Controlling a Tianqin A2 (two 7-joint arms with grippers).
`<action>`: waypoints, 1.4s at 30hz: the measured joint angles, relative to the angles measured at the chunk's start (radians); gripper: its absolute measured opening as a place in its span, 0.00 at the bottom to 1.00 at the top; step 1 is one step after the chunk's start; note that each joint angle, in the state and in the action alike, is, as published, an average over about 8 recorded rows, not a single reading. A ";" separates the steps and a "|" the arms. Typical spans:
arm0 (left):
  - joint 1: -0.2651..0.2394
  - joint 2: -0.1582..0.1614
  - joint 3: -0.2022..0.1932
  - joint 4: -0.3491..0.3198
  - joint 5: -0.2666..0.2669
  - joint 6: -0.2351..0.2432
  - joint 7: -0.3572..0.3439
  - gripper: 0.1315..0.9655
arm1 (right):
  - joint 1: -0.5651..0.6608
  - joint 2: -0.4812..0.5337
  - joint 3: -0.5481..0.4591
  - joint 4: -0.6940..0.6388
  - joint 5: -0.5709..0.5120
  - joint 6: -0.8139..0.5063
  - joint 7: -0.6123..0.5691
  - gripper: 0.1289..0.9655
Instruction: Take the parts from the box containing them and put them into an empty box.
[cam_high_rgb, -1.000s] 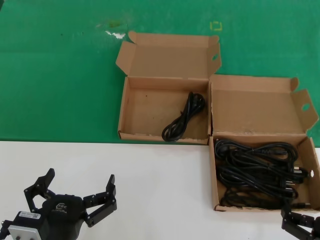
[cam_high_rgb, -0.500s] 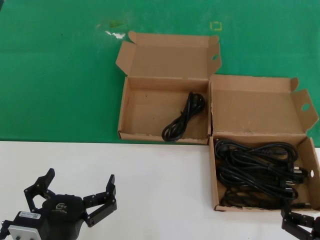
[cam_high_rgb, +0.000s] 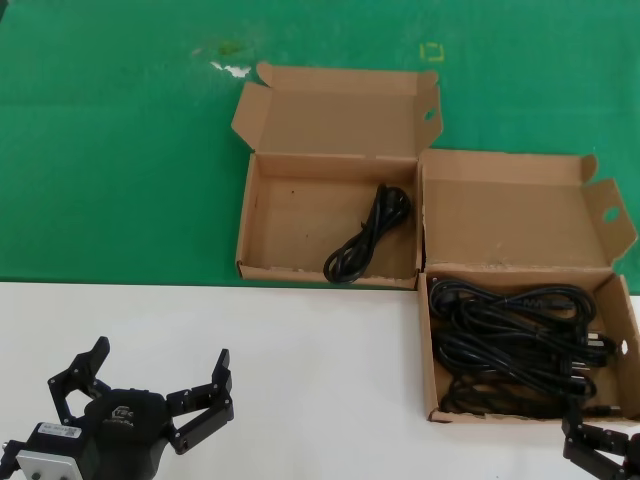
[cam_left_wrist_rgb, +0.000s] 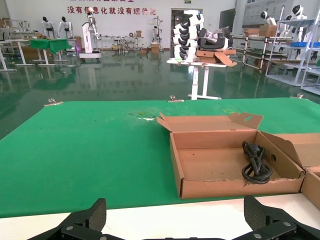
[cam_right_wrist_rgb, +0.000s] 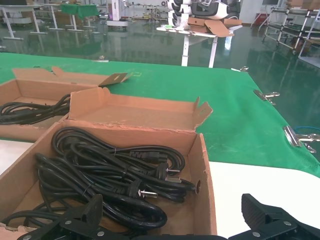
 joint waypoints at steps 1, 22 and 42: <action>0.000 0.000 0.000 0.000 0.000 0.000 0.000 1.00 | 0.000 0.000 0.000 0.000 0.000 0.000 0.000 1.00; 0.000 0.000 0.000 0.000 0.000 0.000 0.000 1.00 | 0.000 0.000 0.000 0.000 0.000 0.000 0.000 1.00; 0.000 0.000 0.000 0.000 0.000 0.000 0.000 1.00 | 0.000 0.000 0.000 0.000 0.000 0.000 0.000 1.00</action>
